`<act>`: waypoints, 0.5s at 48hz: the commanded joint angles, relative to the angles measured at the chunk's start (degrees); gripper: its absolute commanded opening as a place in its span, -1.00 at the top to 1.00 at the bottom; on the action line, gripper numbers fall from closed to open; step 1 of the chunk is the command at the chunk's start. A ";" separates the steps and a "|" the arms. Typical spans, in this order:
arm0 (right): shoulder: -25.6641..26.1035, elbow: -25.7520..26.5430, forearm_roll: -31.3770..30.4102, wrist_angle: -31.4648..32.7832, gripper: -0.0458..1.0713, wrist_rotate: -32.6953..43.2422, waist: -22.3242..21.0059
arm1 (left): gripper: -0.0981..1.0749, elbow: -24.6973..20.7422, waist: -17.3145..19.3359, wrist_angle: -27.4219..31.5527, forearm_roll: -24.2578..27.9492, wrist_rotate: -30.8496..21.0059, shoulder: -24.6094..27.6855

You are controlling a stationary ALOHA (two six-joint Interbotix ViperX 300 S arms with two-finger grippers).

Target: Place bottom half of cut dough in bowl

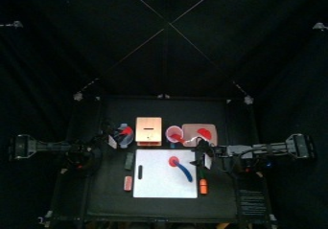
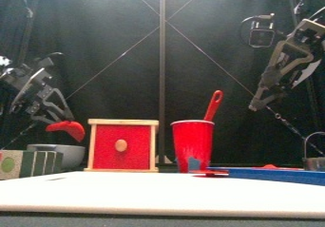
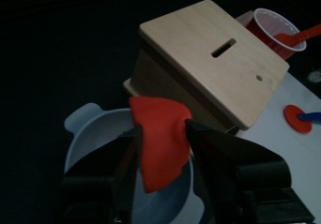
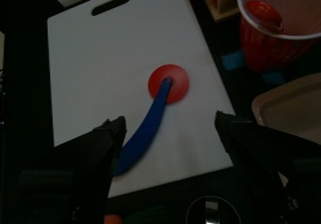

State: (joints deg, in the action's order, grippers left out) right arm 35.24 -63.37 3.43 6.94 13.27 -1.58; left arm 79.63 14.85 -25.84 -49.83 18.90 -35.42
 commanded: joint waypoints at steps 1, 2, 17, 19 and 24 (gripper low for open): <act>0.53 0.97 0.09 -0.18 -0.94 -0.09 -0.09 | -0.69 -0.53 -0.18 -0.26 0.00 0.18 0.09; 0.44 1.05 0.09 -0.26 -0.94 -0.09 -0.09 | -0.73 -0.53 -0.09 -0.26 0.09 0.18 0.09; 0.44 1.32 0.35 -0.18 -0.94 -0.09 0.00 | -0.93 -1.49 -0.53 -0.79 1.76 0.18 0.09; 0.44 1.32 0.35 -0.18 -0.94 -0.09 -0.09 | -0.93 -2.11 -1.14 -0.88 2.72 0.18 0.09; 0.70 1.58 0.18 -0.18 -0.94 -0.09 0.00 | -0.93 -3.78 -3.25 -0.88 5.71 0.18 0.09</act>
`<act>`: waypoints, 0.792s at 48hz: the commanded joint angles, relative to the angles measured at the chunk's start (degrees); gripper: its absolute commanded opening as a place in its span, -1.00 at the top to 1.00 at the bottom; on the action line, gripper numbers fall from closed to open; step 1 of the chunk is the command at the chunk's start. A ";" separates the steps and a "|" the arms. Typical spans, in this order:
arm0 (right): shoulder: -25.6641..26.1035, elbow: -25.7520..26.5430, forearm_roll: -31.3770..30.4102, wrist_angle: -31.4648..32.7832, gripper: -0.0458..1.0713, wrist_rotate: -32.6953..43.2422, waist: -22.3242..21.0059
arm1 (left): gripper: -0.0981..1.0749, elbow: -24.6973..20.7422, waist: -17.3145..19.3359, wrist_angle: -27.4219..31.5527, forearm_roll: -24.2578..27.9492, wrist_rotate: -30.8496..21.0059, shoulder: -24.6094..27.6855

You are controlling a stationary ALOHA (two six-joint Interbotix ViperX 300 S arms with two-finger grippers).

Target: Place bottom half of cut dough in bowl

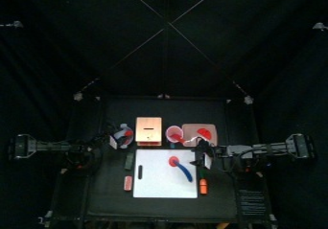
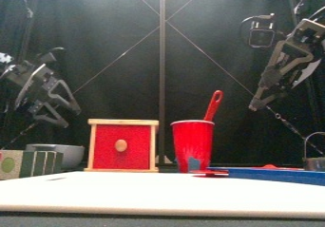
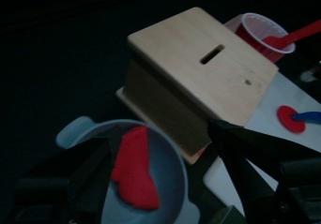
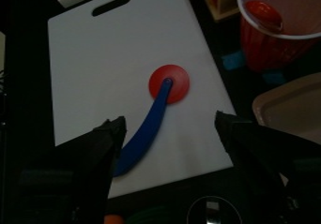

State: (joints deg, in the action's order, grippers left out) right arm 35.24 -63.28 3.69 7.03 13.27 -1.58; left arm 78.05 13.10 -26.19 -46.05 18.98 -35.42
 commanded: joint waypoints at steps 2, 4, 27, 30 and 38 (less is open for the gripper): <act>0.79 1.58 -0.35 -0.26 -0.94 -0.18 0.09 | -0.93 -2.99 -2.55 -0.62 3.43 0.09 0.09; 1.05 1.58 -0.44 -0.26 -0.94 -0.18 0.18 | -0.93 -3.87 -3.69 -0.62 4.92 0.09 0.09; 6.94 2.29 -5.98 -9.14 -0.94 -0.70 0.53 | -0.93 -9.49 -20.57 -7.38 21.01 -0.09 0.09; 7.03 2.20 -7.21 -10.90 -0.94 -0.62 0.53 | -0.93 -9.40 -21.80 -8.70 21.97 -0.09 0.09; 6.59 2.20 -8.88 -13.27 -0.94 -0.26 0.62 | -0.93 -9.49 -23.99 -10.20 24.35 -0.09 0.09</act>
State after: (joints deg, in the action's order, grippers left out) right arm 41.84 -62.40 -4.66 -4.83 12.92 -1.14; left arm 69.96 -10.11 -35.33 -22.68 18.98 -35.33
